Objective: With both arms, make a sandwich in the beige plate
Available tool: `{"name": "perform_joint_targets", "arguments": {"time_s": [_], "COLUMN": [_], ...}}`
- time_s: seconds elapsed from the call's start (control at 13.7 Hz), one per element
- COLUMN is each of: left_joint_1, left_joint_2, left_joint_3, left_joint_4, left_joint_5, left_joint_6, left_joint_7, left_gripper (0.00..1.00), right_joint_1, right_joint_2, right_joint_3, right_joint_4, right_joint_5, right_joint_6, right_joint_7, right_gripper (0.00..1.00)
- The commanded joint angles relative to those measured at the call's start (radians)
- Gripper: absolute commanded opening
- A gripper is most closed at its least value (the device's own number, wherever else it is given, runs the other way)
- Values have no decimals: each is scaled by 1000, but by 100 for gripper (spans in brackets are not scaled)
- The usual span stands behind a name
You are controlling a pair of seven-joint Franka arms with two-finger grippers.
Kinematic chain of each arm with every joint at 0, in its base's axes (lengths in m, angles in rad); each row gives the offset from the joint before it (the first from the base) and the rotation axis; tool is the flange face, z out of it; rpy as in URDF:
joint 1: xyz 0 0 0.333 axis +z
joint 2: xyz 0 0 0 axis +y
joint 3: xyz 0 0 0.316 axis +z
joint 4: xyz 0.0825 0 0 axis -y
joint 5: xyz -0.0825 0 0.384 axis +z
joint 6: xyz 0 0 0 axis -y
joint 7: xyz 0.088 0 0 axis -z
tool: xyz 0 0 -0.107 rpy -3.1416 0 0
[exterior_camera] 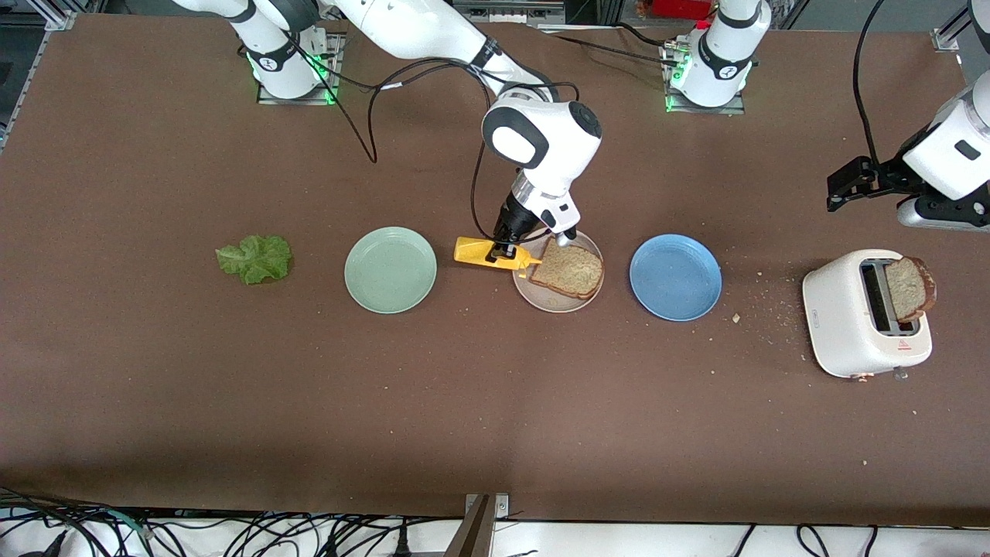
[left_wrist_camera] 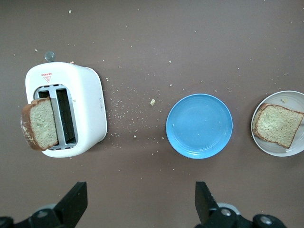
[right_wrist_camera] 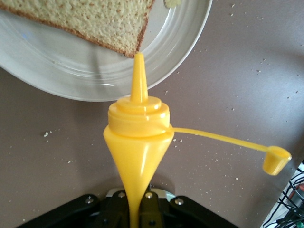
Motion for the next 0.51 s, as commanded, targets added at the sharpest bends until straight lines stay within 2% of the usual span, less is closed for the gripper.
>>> {"name": "perform_joint_targets", "arguments": {"time_s": [0.0, 0.44], "left_joint_1": [9, 9], "left_joint_2": [-12, -12], "left_joint_3": [-1, -1], "left_joint_4": [2, 2], "left_joint_5": [-25, -25], "left_joint_6": [-1, -1], "left_joint_7": [6, 6], "left_gripper": [100, 100], "right_joint_1": [25, 59], "right_joint_2": [34, 34], "right_joint_3": [-1, 9], "right_joint_4": [47, 47], "right_joint_5": [-22, -20], "right_joint_6": [-10, -48], "right_joint_7": [22, 128], "right_gripper": [0, 0]}}
